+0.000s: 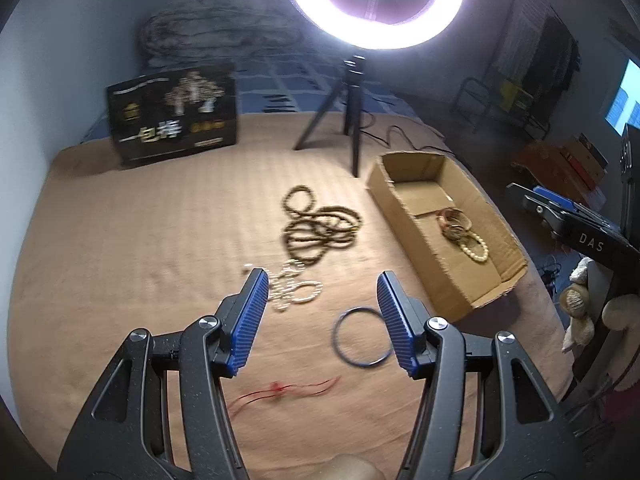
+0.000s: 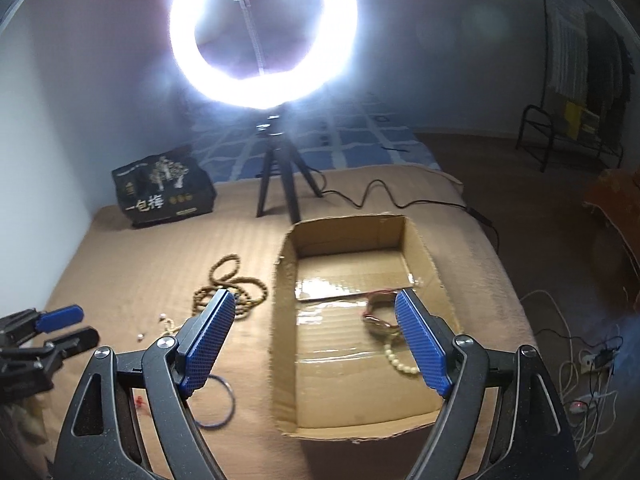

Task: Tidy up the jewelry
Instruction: 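Withdraw both open grippers from the cardboard box, then grasp the green jade pendant with left gripper while right gripper grasps the pearl necklace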

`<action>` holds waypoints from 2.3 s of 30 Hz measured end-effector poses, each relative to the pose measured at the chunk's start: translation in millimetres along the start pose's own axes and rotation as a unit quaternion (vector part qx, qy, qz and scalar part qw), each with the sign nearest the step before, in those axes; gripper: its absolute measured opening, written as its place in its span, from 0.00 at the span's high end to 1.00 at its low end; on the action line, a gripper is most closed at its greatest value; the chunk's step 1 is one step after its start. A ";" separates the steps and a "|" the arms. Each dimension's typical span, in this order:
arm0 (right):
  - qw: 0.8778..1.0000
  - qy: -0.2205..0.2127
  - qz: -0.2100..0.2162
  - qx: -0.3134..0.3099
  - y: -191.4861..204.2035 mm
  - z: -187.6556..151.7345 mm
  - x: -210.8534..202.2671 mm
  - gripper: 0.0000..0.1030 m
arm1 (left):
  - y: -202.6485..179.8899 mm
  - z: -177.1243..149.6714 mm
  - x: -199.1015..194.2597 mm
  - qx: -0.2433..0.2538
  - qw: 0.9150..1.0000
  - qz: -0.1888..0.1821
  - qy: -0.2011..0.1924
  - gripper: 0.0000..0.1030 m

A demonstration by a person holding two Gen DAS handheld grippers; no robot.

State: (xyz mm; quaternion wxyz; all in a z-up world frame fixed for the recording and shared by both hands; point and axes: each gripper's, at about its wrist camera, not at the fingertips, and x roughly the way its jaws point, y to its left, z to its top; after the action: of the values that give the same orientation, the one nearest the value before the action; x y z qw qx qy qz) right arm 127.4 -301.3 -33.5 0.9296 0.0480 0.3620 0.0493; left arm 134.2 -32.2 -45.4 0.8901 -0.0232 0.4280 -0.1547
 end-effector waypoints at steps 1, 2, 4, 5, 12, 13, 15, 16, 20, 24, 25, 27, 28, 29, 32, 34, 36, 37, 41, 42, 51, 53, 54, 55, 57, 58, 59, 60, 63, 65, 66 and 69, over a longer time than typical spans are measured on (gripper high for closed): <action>1.000 0.005 0.006 -0.003 4.2 0.4 1.1 0.20 | 7.2 -1.9 -3.2 -0.003 1.000 0.002 -0.001 0.44; 1.000 0.010 0.013 -0.005 8.1 0.7 2.4 0.20 | 14.2 -4.0 -5.9 -0.006 1.000 0.003 0.000 0.44; 0.999 0.019 0.026 -0.007 16.2 0.6 5.3 0.20 | 26.8 -8.4 -9.7 -0.011 1.000 0.004 0.002 0.44; 0.999 0.026 0.035 -0.009 21.5 0.5 8.1 0.20 | 34.2 -11.7 -10.6 -0.014 1.000 0.005 0.004 0.44; 0.995 0.061 0.080 -0.025 58.1 -6.2 29.0 0.20 | 67.0 -31.5 -11.4 -0.021 0.999 -0.001 0.027 0.44; 0.994 0.067 0.086 -0.028 65.2 -7.8 33.7 0.20 | 71.2 -34.5 -11.4 -0.022 0.999 -0.003 0.030 0.44; 0.992 0.078 0.096 -0.032 76.5 -10.3 40.7 0.20 | 77.7 -40.3 -10.1 -0.025 0.999 -0.007 0.037 0.44; 0.991 0.084 0.100 -0.037 82.1 -11.6 44.5 0.20 | 81.8 -44.4 -8.6 -0.028 0.999 -0.010 0.044 0.44; 0.987 0.105 0.112 -0.043 97.6 -16.0 59.5 0.20 | 89.0 -60.1 -4.2 -0.016 0.997 -0.014 0.069 0.44; 0.983 0.131 0.122 -0.042 108.6 -22.6 77.4 0.20 | 90.2 -79.5 -1.3 -0.001 0.996 -0.011 0.093 0.44; 0.982 0.138 0.124 -0.043 111.3 -24.8 82.0 0.20 | 90.4 -83.0 -0.2 0.001 0.995 -0.011 0.098 0.44; 0.979 0.152 0.127 -0.044 116.0 -29.2 90.5 0.21 | 91.6 -90.5 4.2 0.001 0.994 -0.011 0.112 0.44; 0.978 0.160 0.130 -0.044 118.2 -31.2 95.3 0.21 | 91.6 -94.9 7.1 0.002 0.993 -0.013 0.121 0.44; 0.976 0.169 0.133 -0.044 121.0 -33.3 100.8 0.21 | 92.0 -96.6 8.7 0.003 0.992 -0.013 0.125 0.44; 0.970 0.195 0.141 -0.046 130.4 -40.2 118.0 0.21 | 94.8 -103.7 16.3 -0.007 0.990 -0.017 0.142 0.48; 0.968 0.206 0.138 -0.048 135.0 -41.8 127.6 0.21 | 96.9 -107.8 22.0 -0.015 0.988 -0.018 0.155 0.48; 0.966 0.216 0.135 -0.048 138.8 -42.9 137.4 0.21 | 97.5 -110.7 26.9 -0.015 0.986 -0.018 0.165 0.49; 0.965 0.221 0.134 -0.047 139.5 -43.0 140.9 0.21 | 97.2 -112.0 28.8 -0.014 0.986 -0.019 0.168 0.49; 0.962 0.235 0.139 -0.029 141.9 -43.4 156.2 0.22 | 98.5 -113.9 32.5 -0.017 0.984 -0.020 0.174 0.50; 0.961 0.240 0.138 -0.026 143.3 -44.2 159.9 0.22 | 99.1 -114.6 33.7 -0.019 0.984 -0.019 0.176 0.50; 0.959 0.254 0.118 -0.034 162.2 -48.9 182.4 0.27 | 102.7 -121.6 46.1 -0.024 0.981 -0.014 0.192 0.56; 0.959 0.256 0.113 -0.032 164.6 -49.3 186.9 0.27 | 103.9 -120.4 47.7 -0.026 0.981 -0.014 0.191 0.56; 0.959 0.257 0.114 -0.032 166.3 -49.1 189.4 0.27 | 104.9 -120.2 48.0 -0.028 0.981 -0.015 0.190 0.56; 0.959 0.258 0.114 -0.032 167.9 -49.4 191.5 0.27 | 105.3 -120.1 48.8 -0.029 0.981 -0.014 0.190 0.56; 0.959 0.258 0.110 -0.039 171.6 -49.6 195.0 0.27 | 104.1 -121.4 49.4 -0.028 0.981 -0.012 0.191 0.58; 0.959 0.258 0.106 -0.045 173.9 -50.1 196.2 0.27 | 104.3 -121.7 49.7 -0.026 0.981 -0.011 0.192 0.59; 0.960 0.257 0.101 -0.053 176.9 -50.8 197.9 0.27 | 102.7 -122.2 49.4 -0.024 0.981 -0.009 0.191 0.59; 0.960 0.257 0.097 -0.059 179.5 -51.9 199.1 0.27 | 101.4 -122.4 49.9 -0.022 0.981 -0.008 0.191 0.59; 0.960 0.255 0.082 -0.079 184.7 -53.5 203.2 0.30 | 97.1 -122.1 54.2 -0.012 0.981 0.000 0.193 0.64; 0.960 0.253 0.071 -0.093 186.8 -54.2 204.3 0.35 | 95.4 -123.2 55.5 -0.007 0.981 0.006 0.194 0.68; 0.960 0.252 0.066 -0.098 188.0 -54.2 205.0 0.37 | 94.6 -123.6 56.0 -0.003 0.981 0.010 0.194 0.69; 0.961 0.249 0.056 -0.111 190.7 -54.0 206.3 0.45 | 94.1 -123.6 56.8 -0.001 0.981 0.018 0.192 0.82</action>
State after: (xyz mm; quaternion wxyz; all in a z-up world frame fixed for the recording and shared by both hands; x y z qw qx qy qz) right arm 231.1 -83.5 -187.2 0.8056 -0.0488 0.5707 0.1515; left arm 96.5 51.8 -182.8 0.7938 0.0136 0.5918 -0.1394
